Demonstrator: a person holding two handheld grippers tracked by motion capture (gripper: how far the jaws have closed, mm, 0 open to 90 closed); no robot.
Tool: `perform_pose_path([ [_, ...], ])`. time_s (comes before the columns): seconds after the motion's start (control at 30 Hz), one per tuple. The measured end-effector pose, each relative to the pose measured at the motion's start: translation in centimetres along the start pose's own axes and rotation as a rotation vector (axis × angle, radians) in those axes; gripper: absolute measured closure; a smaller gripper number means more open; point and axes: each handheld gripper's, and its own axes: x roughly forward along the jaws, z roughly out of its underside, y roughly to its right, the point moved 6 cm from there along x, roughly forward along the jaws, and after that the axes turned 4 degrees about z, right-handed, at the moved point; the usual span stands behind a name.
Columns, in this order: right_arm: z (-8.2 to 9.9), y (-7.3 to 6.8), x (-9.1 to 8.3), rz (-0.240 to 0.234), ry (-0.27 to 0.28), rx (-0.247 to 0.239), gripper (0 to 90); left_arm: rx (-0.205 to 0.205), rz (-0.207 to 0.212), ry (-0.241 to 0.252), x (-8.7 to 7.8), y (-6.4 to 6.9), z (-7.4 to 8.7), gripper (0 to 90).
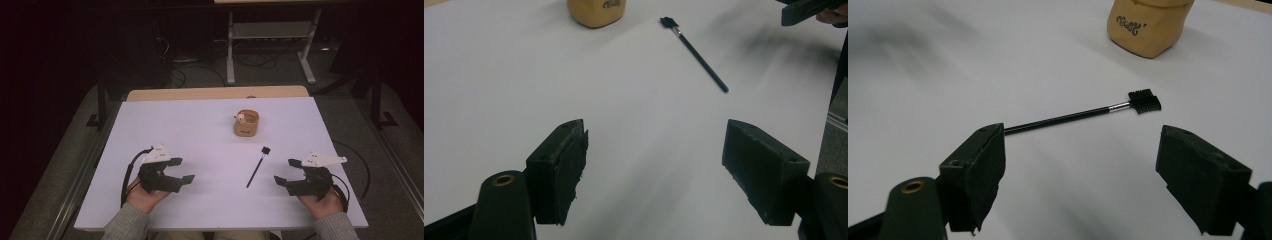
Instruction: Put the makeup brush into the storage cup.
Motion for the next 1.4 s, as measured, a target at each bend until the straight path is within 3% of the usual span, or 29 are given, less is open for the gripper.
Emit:
perform_pose_path([
  [0.1, 0.0, 0.1, 0.1, 0.000, -0.006, -0.001, 18.8, 0.011, 0.044, -0.031, 1.8, 0.7, -1.7, 25.5],
  [0.3, -0.1, 0.2, 0.0, -0.003, 0.002, -0.012, 19.6, 0.055, 0.075, -0.081, 4.7, 1.6, -4.3, 25.4],
  [0.43, -0.1, 0.3, -0.2, -0.001, 0.003, -0.005, 19.6, 0.044, 0.097, -0.107, 6.5, 2.0, -5.5, 25.7],
  [0.53, -0.2, 0.5, -0.3, -0.004, 0.013, 0.004, 19.5, 0.068, 0.104, -0.135, 7.7, 2.2, -6.3, 32.3],
  [0.7, -0.3, 0.5, -0.2, -0.007, 0.015, 0.003, 19.3, 0.067, 0.101, -0.191, 10.0, 2.1, -7.6, 32.3],
  [0.87, -0.2, 0.6, 0.0, -0.002, 0.009, -0.001, 19.3, 0.032, 0.110, -0.218, 12.2, 2.1, -8.7, 34.3],
  [0.9, -0.2, 0.6, -0.1, -0.002, 0.009, -0.001, 19.3, 0.053, 0.091, -0.237, 13.0, 2.1, -8.9, 35.0],
  [1.0, -0.2, 0.6, -0.1, -0.005, 0.008, 0.005, 19.3, 0.077, 0.085, -0.245, 13.7, 2.1, -9.3, 38.4],
  [1.4, -0.2, 0.8, 0.1, -0.003, 0.005, 0.002, 19.6, 0.019, 0.089, -0.310, 18.2, 2.8, -10.0, 45.1],
])
